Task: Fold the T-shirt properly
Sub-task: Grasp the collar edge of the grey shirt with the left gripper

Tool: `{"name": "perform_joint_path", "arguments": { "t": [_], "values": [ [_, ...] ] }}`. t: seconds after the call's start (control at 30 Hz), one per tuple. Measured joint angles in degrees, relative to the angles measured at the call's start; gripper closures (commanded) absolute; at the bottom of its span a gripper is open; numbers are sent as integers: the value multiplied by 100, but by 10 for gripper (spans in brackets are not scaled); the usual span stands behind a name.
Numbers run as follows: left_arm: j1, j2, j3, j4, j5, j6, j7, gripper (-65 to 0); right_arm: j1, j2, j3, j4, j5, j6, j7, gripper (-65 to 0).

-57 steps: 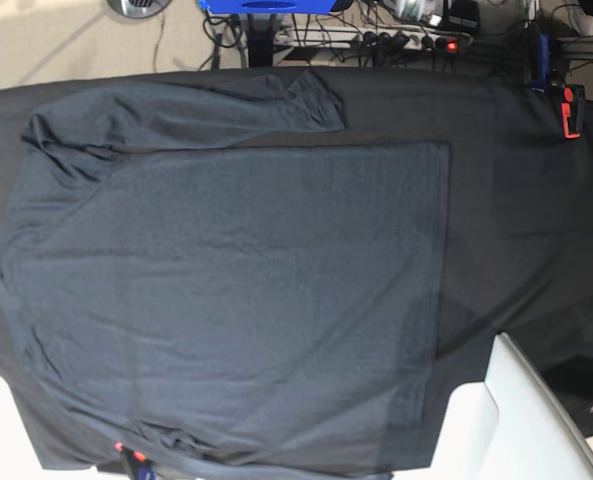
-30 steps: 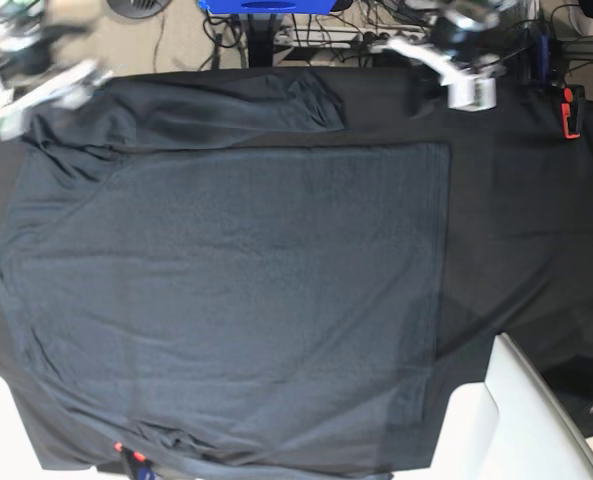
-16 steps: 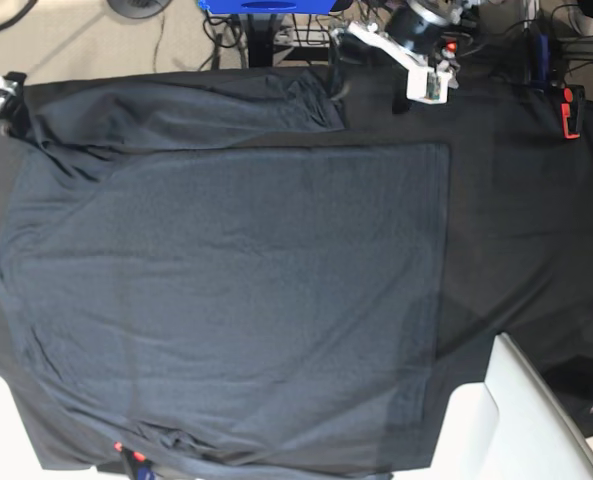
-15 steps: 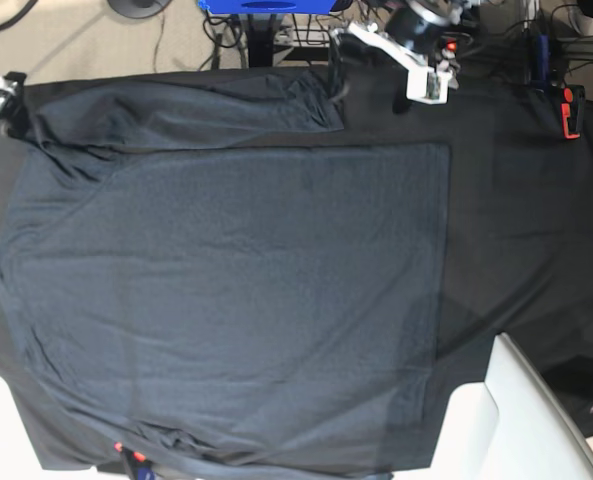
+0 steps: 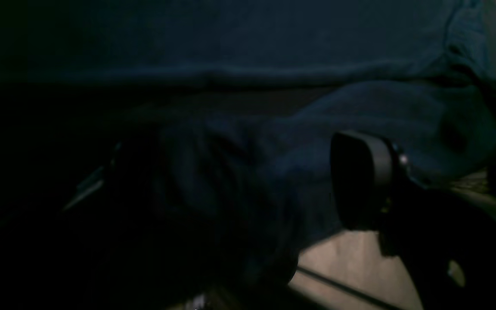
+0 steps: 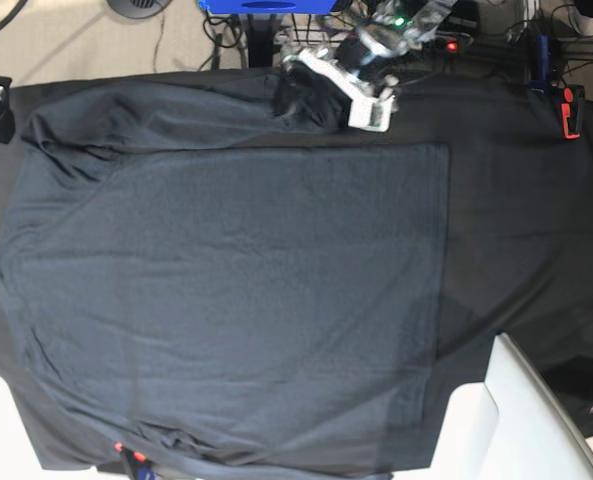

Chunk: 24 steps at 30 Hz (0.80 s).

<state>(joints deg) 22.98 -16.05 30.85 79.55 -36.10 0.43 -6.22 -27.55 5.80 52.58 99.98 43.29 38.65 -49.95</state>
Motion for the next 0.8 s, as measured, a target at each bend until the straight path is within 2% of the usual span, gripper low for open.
{"name": "perform_joint_path", "arguments": {
  "t": [0.07,0.1,0.13,0.3,0.4,0.5,0.67,0.8],
  "values": [
    [-44,103,7,-90,2,0,-61,-543,2,0,-2,-42,9,0,4,-495],
    [-46,129,7,-120,2,-2,-68,-497,22,13,-2,-122,9,2,37,-495],
    [-46,160,0,-142,4,0,-59,-431,66,66,-2,-267,-17,2,31,-495],
    [-26,175,-7,-192,-59,4,254,-10,691,284,7,-1401,-990,37,352,-495],
    [4,160,0,-138,-66,13,313,0,997,358,-20,-1958,-1268,57,376,-495],
    [24,81,0,120,-66,74,389,0,1097,369,-20,-2065,-1268,90,365,-495],
    [144,-256,-9,739,-63,90,376,0,1294,382,-35,-2212,-1241,90,389,-495],
    [195,-291,0,953,-81,76,391,0,1419,382,-35,-2662,-1290,90,352,-494]
  ]
}}
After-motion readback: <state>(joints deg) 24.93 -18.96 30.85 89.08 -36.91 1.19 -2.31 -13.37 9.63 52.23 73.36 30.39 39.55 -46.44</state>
